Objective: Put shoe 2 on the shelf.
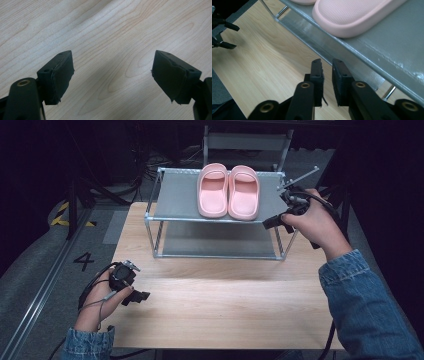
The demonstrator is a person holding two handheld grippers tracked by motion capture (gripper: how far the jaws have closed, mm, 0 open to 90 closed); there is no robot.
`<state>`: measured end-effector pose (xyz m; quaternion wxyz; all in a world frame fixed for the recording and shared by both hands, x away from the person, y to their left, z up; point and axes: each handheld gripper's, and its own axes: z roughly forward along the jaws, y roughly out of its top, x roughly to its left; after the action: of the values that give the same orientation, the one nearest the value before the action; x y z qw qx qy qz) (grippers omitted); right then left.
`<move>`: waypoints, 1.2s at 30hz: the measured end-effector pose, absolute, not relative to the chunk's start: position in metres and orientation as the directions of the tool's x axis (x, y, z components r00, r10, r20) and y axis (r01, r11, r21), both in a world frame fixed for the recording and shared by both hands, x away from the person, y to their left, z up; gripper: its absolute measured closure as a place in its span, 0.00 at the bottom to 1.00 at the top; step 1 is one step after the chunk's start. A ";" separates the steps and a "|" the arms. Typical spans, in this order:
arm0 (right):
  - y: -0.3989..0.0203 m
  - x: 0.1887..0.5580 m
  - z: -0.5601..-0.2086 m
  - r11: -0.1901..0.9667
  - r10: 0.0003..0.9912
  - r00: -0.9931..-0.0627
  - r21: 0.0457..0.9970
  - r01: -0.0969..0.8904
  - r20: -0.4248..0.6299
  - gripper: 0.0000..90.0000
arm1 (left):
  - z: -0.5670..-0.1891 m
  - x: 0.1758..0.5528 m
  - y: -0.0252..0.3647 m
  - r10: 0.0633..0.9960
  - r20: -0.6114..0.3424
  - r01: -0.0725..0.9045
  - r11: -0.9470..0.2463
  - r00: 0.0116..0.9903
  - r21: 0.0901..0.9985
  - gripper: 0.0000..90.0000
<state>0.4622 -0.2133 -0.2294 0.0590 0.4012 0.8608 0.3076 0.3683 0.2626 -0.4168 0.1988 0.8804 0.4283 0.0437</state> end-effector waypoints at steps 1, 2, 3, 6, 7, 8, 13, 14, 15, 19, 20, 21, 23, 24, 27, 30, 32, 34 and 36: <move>-0.217 0.459 -0.230 0.493 0.726 -0.675 0.584 0.645 0.132 0.83 | -0.417 0.368 0.263 0.771 -0.092 0.736 -0.556 0.631 0.387 0.20; -0.221 0.455 -0.231 0.496 0.726 -0.676 0.585 0.642 0.126 0.82 | -0.417 0.368 0.263 0.773 -0.094 0.739 -0.553 0.628 0.385 0.20; -0.224 0.451 -0.233 0.496 0.726 -0.676 0.587 0.640 0.124 0.80 | -0.417 0.368 0.263 0.772 -0.088 0.736 -0.557 0.629 0.384 0.20; -0.235 0.442 -0.237 0.495 0.733 -0.671 0.589 0.639 0.112 0.76 | -0.417 0.368 0.263 0.771 -0.087 0.736 -0.558 0.630 0.382 0.20; -0.238 0.439 -0.239 0.497 0.735 -0.669 0.588 0.639 0.106 0.75 | -0.417 0.368 0.263 0.772 -0.090 0.737 -0.556 0.629 0.384 0.20; -0.242 0.436 -0.242 0.498 0.739 -0.667 0.586 0.639 0.100 0.74 | -0.417 0.368 0.263 0.772 -0.088 0.737 -0.557 0.629 0.383 0.20; -0.255 0.425 -0.252 0.490 0.750 -0.654 0.581 0.649 0.098 0.69 | -0.418 0.368 0.262 0.777 -0.088 0.744 -0.554 0.623 0.374 0.20; -0.259 0.422 -0.256 0.491 0.754 -0.650 0.578 0.652 0.094 0.68 | -0.419 0.369 0.262 0.772 -0.081 0.737 -0.561 0.630 0.377 0.20; -0.263 0.420 -0.259 0.488 0.759 -0.645 0.575 0.656 0.091 0.66 | -0.419 0.369 0.262 0.773 -0.082 0.738 -0.560 0.629 0.376 0.20; -0.277 0.414 -0.277 0.477 0.776 -0.625 0.565 0.673 0.090 0.61 | -0.420 0.370 0.262 0.773 -0.080 0.737 -0.562 0.630 0.375 0.20; -0.281 0.412 -0.283 0.476 0.780 -0.620 0.563 0.676 0.086 0.59 | -0.421 0.370 0.262 0.775 -0.089 0.743 -0.556 0.625 0.373 0.20; -0.283 0.412 -0.286 0.472 0.782 -0.617 0.564 0.677 0.087 0.58 | -0.422 0.371 0.262 0.773 -0.085 0.739 -0.561 0.629 0.373 0.20; -0.286 0.411 -0.292 0.464 0.788 -0.609 0.564 0.683 0.089 0.57 | -0.422 0.371 0.262 0.777 -0.091 0.745 -0.553 0.623 0.373 0.20; -0.289 0.410 -0.297 0.460 0.791 -0.606 0.567 0.683 0.088 0.55 | -0.423 0.371 0.262 0.777 -0.090 0.744 -0.553 0.623 0.375 0.20; -0.296 0.408 -0.314 0.452 0.797 -0.597 0.566 0.689 0.090 0.52 | -0.424 0.372 0.263 0.776 -0.091 0.745 -0.555 0.624 0.372 0.20; -0.302 0.407 -0.331 0.456 0.801 -0.594 0.562 0.690 0.080 0.49 | -0.426 0.372 0.263 0.780 -0.095 0.749 -0.549 0.618 0.370 0.20; -0.307 0.406 -0.341 0.452 0.806 -0.588 0.561 0.693 0.077 0.48 | -0.427 0.372 0.263 0.781 -0.097 0.751 -0.547 0.617 0.370 0.20; -0.310 0.405 -0.351 0.454 0.807 -0.586 0.560 0.693 0.072 0.46 | -0.428 0.373 0.263 0.782 -0.094 0.752 -0.548 0.616 0.367 0.20; -0.314 0.403 -0.362 0.452 0.808 -0.585 0.558 0.696 0.074 0.45 | -0.430 0.373 0.264 0.783 -0.093 0.753 -0.548 0.615 0.366 0.20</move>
<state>0.4031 -0.3140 -0.3620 0.1014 0.4443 0.8460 0.2768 0.3735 0.2636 -0.4295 0.1879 0.8788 0.4368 0.0405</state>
